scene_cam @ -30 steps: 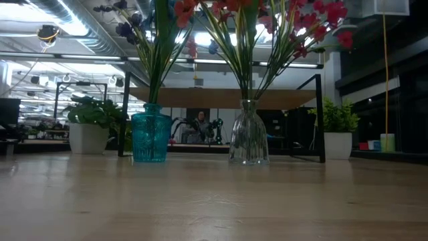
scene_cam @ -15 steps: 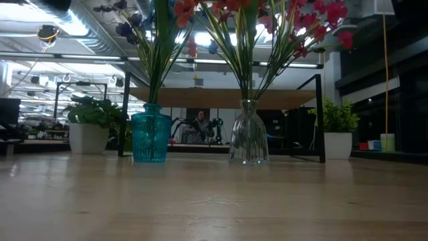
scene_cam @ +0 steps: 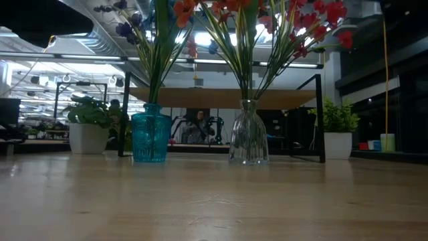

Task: Pick and place flowers into a vace then onto a shelf
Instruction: Put the transparent vase on top of the shelf

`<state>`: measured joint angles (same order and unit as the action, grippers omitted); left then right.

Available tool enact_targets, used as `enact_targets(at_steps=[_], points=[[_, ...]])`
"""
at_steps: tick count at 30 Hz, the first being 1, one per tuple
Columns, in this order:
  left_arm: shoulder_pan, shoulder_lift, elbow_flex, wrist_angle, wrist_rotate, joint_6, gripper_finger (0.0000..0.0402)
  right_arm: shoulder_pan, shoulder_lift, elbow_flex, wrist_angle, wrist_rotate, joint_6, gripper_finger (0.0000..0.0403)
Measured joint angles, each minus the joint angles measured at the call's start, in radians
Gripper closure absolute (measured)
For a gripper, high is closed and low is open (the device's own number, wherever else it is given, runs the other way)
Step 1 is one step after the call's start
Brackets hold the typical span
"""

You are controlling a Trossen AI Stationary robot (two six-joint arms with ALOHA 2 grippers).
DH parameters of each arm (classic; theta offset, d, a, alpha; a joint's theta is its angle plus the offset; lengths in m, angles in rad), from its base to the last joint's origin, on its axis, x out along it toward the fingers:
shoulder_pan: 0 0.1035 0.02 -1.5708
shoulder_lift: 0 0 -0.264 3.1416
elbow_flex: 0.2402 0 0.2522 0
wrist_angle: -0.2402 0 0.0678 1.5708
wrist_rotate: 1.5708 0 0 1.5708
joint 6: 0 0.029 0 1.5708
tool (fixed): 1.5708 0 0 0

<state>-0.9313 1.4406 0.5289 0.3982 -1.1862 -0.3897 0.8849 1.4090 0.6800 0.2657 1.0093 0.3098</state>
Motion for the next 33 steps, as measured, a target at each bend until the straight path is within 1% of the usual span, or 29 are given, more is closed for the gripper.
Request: enact_targets(at_steps=[5, 9, 11, 13, 14, 17, 20, 22, 25, 27, 29, 30, 33], points=[[0.009, 0.0, 0.0, 0.0, -0.001, 0.015, 0.04, -0.072, 0.0, 0.0, -0.012, -0.004, -0.004, 0.0375], [0.024, 0.0, 0.0, -0.001, -0.001, 0.037, 0.0397, -0.134, 0.0, 0.0, -0.067, -0.052, 0.009, 0.0337], [0.033, 0.0, 0.0, -0.001, 0.0, 0.026, 0.0396, -0.15, 0.005, -0.009, -0.05, -0.068, 0.005, 0.0313], [0.038, 0.0, 0.0, -0.002, 0.004, 0.013, 0.0398, -0.155, 0.006, -0.056, 0.014, -0.068, -0.009, 0.0289], [0.039, 0.0, 0.0, -0.003, 0.008, 0.012, 0.0399, -0.155, 0.006, -0.092, 0.076, -0.069, -0.014, 0.0277], [0.039, 0.0, 0.0, -0.005, 0.012, 0.027, 0.04, -0.16, 0.007, -0.219, 0.328, -0.069, -0.064, 0.0248], [0.039, 0.0, 0.0, -0.005, 0.014, 0.042, 0.0397, -0.163, 0.006, -0.319, 0.6, -0.067, -0.161, 0.0225], [0.039, 0.0, 0.0, -0.005, 0.015, 0.043, 0.0396, -0.171, 0.006, -0.362, 0.698, -0.068, -0.207, 0.0213], [0.04, 0.0, 0.0, -0.005, 0.016, 0.035, 0.0399, -0.216, 0.008, -0.374, 0.719, -0.088, -0.181, 0.0198], [0.04, 0.0, 0.0, -0.005, 0.017, 0.027, 0.04, -0.254, 0.03, -0.364, 0.702, -0.143, -0.155, 0.0188], [0.04, 0.0, 0.0, -0.005, 0.017, 0.011, 0.04, -0.285, 0.065, -0.349, 0.698, -0.203, -0.159, 0.0177], [0.04, 0.0, 0.0, -0.005, 0.017, 0.003, 0.0399, -0.297, 0.083, -0.341, 0.698, -0.217, -0.164, 0.0171], [0.04, 0.0, 0.0, -0.005, 0.021, -0.029, 0.0397, -0.317, 0.138, -0.334, 0.695, -0.217, -0.15, 0.0154]])
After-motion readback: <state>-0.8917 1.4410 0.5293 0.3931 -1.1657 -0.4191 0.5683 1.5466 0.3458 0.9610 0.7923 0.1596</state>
